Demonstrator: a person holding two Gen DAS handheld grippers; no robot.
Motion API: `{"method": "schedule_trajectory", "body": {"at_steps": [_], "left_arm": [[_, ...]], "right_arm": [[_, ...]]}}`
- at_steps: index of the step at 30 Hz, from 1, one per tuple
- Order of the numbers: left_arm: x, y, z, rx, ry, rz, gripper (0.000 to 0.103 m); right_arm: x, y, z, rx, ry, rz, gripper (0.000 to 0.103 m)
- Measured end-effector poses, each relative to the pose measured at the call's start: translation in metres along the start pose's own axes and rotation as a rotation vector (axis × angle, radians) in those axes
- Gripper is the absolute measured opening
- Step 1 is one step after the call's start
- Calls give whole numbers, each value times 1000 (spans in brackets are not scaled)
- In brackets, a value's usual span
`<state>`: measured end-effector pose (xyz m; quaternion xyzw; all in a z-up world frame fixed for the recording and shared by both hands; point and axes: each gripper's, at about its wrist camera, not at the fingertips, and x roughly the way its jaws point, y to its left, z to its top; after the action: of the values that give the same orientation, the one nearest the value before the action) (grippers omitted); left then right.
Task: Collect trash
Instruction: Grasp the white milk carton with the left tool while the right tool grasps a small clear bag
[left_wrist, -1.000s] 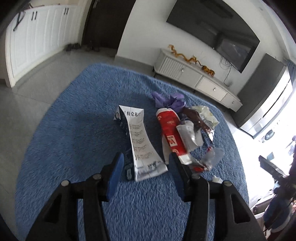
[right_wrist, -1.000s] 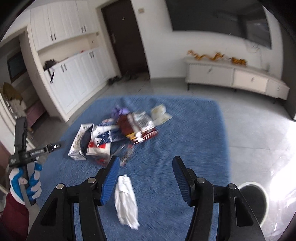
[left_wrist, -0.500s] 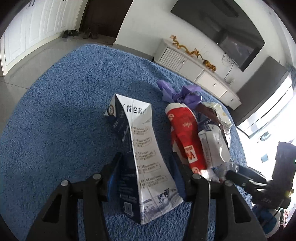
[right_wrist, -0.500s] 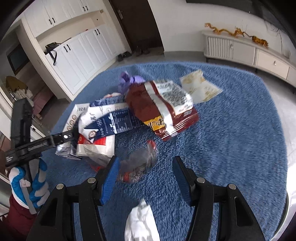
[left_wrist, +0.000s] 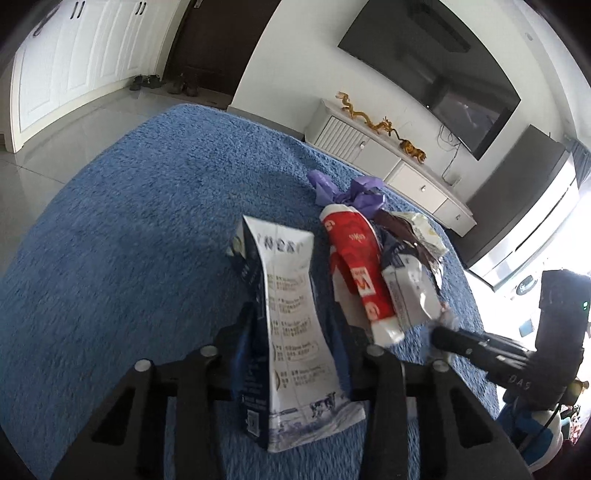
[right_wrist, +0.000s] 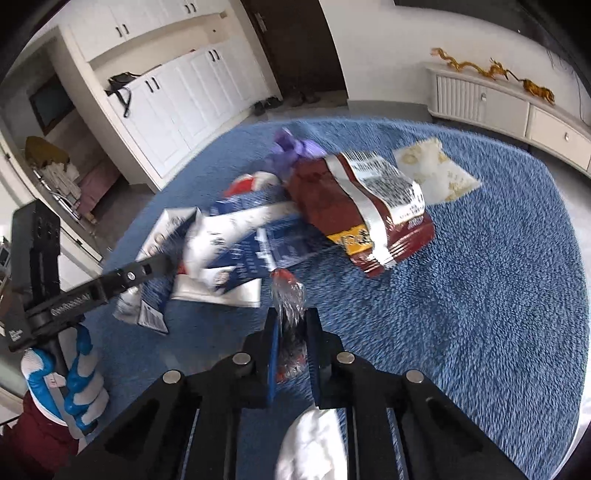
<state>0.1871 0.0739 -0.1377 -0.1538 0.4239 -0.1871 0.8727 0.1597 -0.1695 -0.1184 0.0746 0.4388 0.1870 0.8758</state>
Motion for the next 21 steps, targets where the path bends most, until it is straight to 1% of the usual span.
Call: {"method": "schedule_trajectory", "body": {"at_steps": [2,6,12,17,21], "left_arm": [[-11,1,-4,-17,-4,-4,33],[-35,7,-14,-57,-22,-10,32],[-69,9,-31,-100,-52,-21,31],[-97,1,-41,-108,-85,-41,31],[-113,-14,-40,-104,-105,-63,31]], "right_arm": [[-9,5,-4,-5,-18,10,13],[-40,15,-12,-14,-70,30,13],[-81,29,-30,-34,-127,31,13],[-112,30,-41,-24,-171,21,13],[-141,17,-52,1,-223,4,13]]}}
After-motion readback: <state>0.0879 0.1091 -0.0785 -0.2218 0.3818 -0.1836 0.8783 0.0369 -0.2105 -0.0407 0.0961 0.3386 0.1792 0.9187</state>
